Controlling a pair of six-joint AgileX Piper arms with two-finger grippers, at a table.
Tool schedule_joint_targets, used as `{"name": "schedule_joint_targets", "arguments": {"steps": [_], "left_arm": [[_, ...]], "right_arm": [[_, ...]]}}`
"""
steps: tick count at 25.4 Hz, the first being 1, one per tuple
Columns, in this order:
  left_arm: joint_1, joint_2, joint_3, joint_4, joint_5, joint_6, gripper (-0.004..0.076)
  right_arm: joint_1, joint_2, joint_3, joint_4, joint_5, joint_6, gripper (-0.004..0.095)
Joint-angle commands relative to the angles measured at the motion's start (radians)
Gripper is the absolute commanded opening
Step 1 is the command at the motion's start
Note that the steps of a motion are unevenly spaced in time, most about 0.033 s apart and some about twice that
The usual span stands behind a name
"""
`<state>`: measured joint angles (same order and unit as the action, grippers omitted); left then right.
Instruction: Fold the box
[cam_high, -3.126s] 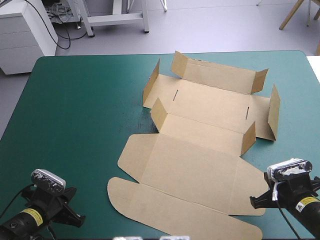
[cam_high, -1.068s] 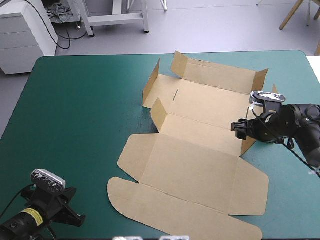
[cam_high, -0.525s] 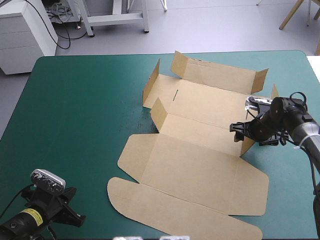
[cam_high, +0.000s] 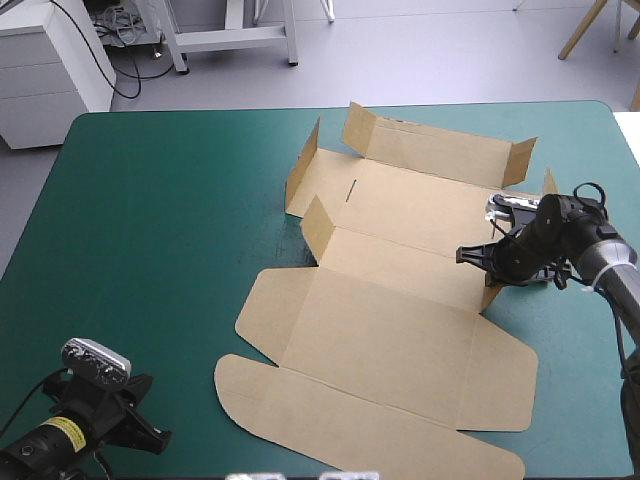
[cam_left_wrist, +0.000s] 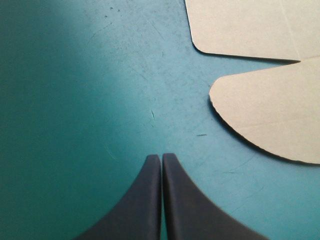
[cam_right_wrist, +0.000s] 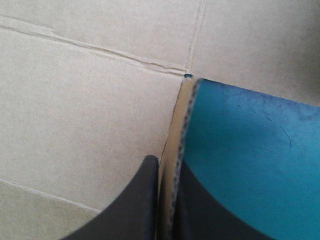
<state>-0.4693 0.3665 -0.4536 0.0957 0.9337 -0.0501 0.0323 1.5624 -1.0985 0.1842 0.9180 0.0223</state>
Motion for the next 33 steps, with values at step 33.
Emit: {"name": "schedule_joint_targets", "arguments": {"steps": [33], "left_arm": [[-0.004, 0.008, -0.210, 0.094, -0.201, -0.005, -0.0010]], "right_arm": [[0.207, 0.334, -0.693, 0.007, -0.062, -0.940, -0.0020]]}}
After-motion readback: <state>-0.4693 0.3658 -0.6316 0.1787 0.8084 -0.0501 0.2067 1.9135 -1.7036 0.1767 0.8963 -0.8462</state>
